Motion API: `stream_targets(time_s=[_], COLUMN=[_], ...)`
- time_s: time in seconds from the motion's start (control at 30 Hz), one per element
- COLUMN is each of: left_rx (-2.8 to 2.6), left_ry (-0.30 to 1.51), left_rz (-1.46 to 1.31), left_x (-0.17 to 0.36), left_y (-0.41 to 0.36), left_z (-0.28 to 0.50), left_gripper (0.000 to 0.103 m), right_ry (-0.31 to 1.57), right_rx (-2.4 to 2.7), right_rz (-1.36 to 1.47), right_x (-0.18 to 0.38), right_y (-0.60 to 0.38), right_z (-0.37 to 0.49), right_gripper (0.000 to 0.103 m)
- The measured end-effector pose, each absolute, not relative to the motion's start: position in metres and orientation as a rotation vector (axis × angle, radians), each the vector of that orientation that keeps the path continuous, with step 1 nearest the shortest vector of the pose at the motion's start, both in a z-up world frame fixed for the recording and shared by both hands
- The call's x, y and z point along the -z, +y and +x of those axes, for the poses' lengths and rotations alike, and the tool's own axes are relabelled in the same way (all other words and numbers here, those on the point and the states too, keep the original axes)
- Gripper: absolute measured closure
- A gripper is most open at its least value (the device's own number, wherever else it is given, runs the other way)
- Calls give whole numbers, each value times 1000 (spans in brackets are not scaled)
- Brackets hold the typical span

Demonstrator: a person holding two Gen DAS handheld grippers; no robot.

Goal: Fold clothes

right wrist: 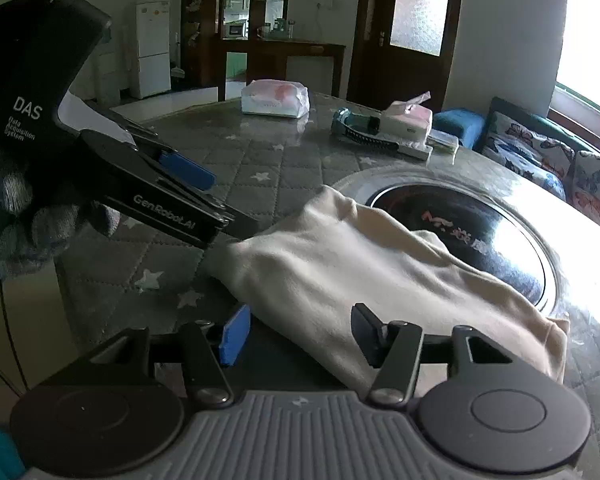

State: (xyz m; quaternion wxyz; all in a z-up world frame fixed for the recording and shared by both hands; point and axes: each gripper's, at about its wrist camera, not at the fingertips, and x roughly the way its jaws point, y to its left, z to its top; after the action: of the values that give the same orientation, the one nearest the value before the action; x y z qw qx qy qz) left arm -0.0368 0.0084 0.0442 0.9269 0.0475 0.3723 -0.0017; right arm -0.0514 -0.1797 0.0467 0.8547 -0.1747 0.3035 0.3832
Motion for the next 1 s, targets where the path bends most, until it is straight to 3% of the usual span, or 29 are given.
stream_targets(time_s=[0.63,1.0], left_rx=[-41,-54], left_ry=[757,735], left_rz=[17,-37], left_x=[-39,-42], left_y=[19,20], left_z=[-46,-39], left_gripper=[17,2], right_ry=[621,603], right_rx=[-847,-855], right_rz=[-429,-464], right_x=[-45,-42], right_y=[-157,-145], right_z=[-62,-67], right_gripper=[43,43])
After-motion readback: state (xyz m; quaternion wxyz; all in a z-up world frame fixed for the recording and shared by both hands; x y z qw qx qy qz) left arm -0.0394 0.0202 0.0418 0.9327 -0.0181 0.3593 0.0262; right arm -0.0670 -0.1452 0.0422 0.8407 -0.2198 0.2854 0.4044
